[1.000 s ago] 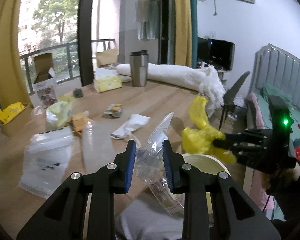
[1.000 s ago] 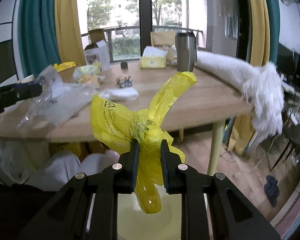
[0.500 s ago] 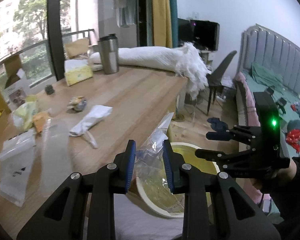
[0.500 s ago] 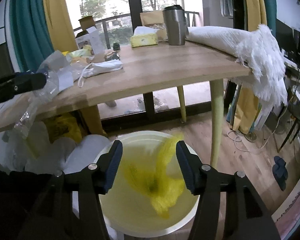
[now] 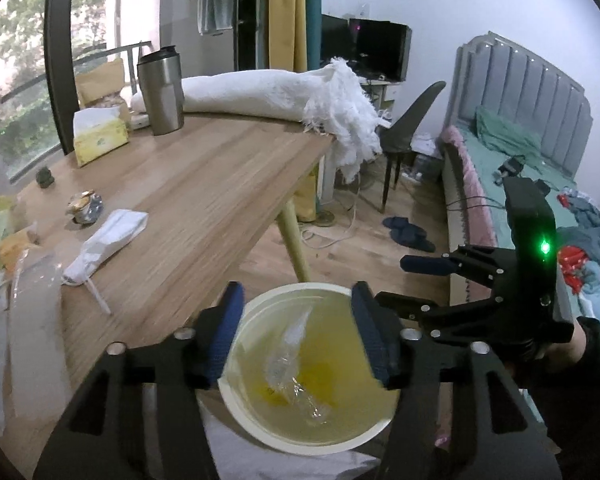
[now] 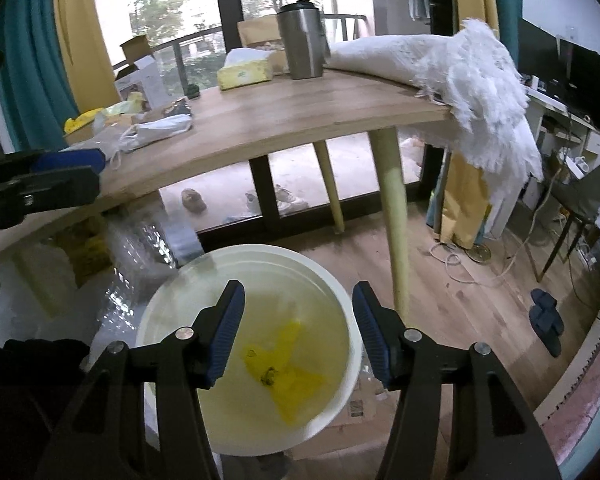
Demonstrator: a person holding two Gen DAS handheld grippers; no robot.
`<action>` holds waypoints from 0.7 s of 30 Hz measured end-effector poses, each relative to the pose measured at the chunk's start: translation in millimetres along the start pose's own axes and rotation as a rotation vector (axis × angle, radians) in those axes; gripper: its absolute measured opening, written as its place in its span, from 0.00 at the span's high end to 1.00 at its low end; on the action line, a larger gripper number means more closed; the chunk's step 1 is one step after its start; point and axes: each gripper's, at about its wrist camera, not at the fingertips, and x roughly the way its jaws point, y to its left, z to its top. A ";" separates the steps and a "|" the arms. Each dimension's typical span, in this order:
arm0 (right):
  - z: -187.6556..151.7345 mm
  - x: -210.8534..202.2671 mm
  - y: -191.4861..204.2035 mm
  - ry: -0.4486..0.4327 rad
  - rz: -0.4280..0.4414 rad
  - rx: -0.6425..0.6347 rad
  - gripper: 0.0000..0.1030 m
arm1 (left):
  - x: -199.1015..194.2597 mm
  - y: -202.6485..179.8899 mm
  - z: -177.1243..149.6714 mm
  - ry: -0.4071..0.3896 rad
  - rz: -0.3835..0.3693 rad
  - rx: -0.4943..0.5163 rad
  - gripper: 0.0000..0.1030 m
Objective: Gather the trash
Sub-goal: 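Carry the yellow bag over the bucket and open the right gripper, then grasp the white face mask with the right gripper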
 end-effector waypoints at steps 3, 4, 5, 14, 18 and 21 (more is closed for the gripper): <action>1.1 -3.3 -4.2 0.001 -0.018 0.000 0.45 | 0.6 1.0 1.6 -0.004 -0.007 -0.008 0.40; 2.2 -4.3 -4.9 0.001 -0.023 -0.001 0.45 | -0.3 1.9 1.8 -0.007 -0.007 -0.010 0.40; 3.5 -5.2 -4.9 0.000 -0.027 -0.002 0.45 | -1.3 4.0 2.5 -0.012 -0.008 -0.013 0.40; 20.5 -6.1 16.1 -0.006 -0.030 -0.047 0.45 | -21.8 24.8 1.3 -0.060 0.009 -0.059 0.40; 31.0 -7.0 30.6 -0.012 -0.025 -0.077 0.45 | -36.1 38.5 -1.0 -0.084 0.026 -0.081 0.40; 39.2 -7.8 42.2 -0.016 -0.020 -0.098 0.45 | -46.4 50.0 -3.3 -0.102 0.038 -0.100 0.40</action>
